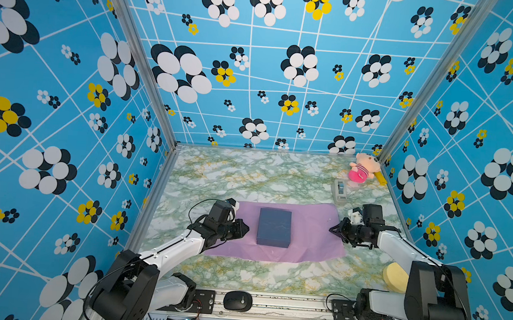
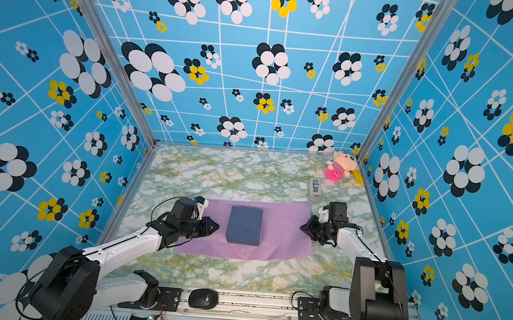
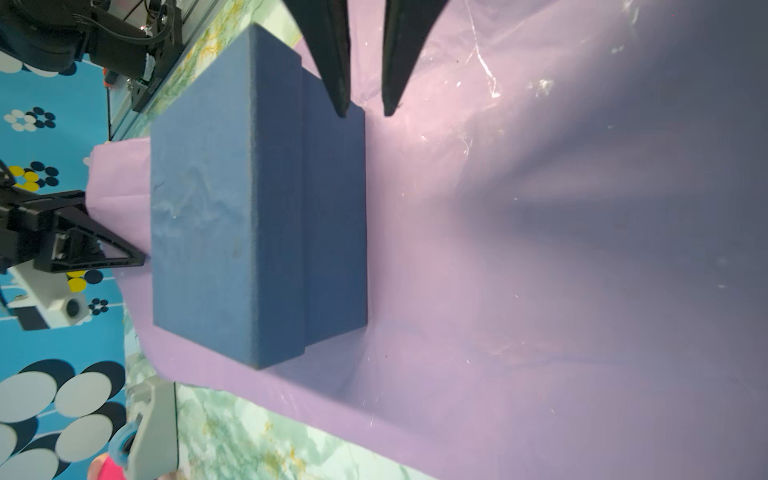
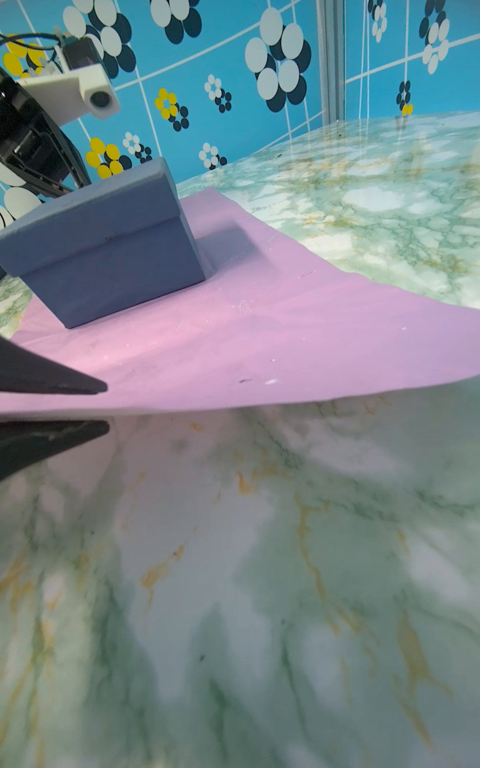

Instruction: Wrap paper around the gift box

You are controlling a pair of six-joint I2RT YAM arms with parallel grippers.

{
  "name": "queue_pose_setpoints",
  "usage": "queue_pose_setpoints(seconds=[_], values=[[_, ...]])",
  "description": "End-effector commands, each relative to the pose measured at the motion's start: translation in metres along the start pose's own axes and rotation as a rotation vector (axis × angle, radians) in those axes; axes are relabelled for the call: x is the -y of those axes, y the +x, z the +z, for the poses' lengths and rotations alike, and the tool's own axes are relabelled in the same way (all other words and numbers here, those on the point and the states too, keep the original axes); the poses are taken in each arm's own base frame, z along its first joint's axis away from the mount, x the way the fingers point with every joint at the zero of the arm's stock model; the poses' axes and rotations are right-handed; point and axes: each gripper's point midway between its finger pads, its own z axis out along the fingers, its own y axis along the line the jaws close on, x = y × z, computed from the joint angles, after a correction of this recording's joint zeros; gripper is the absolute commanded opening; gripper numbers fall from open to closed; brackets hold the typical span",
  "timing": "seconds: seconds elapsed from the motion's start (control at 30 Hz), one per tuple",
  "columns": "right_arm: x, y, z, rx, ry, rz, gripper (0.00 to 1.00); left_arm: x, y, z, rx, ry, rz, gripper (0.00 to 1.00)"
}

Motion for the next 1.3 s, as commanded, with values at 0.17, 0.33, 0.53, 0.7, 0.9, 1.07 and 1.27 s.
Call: queue_pose_setpoints(seconds=[0.17, 0.33, 0.53, 0.7, 0.9, 1.07, 1.27], values=[[0.005, 0.007, 0.004, -0.034, 0.028, -0.007, 0.05, 0.013, 0.007, 0.021, -0.063, 0.018, 0.04, 0.1], [0.006, 0.01, 0.006, -0.044, 0.034, -0.01, 0.02, 0.024, 0.009, 0.029, -0.084, 0.053, 0.054, 0.1], [0.008, 0.012, 0.006, -0.046, 0.045, -0.013, 0.0, 0.033, 0.013, 0.035, -0.107, 0.083, 0.069, 0.09], [0.006, 0.01, 0.0, -0.029, 0.051, -0.027, 0.0, 0.032, 0.017, 0.039, -0.117, 0.094, 0.077, 0.09], [0.007, 0.007, -0.009, -0.013, 0.099, -0.04, 0.22, 0.017, 0.028, 0.047, -0.137, 0.066, 0.072, 0.08], [-0.014, -0.011, -0.053, 0.105, 0.177, -0.13, 0.43, -0.008, 0.039, 0.049, -0.133, -0.012, 0.053, 0.05], [-0.062, -0.015, -0.107, 0.208, 0.365, -0.378, 0.49, -0.015, 0.044, 0.049, -0.135, -0.022, 0.045, 0.05]])
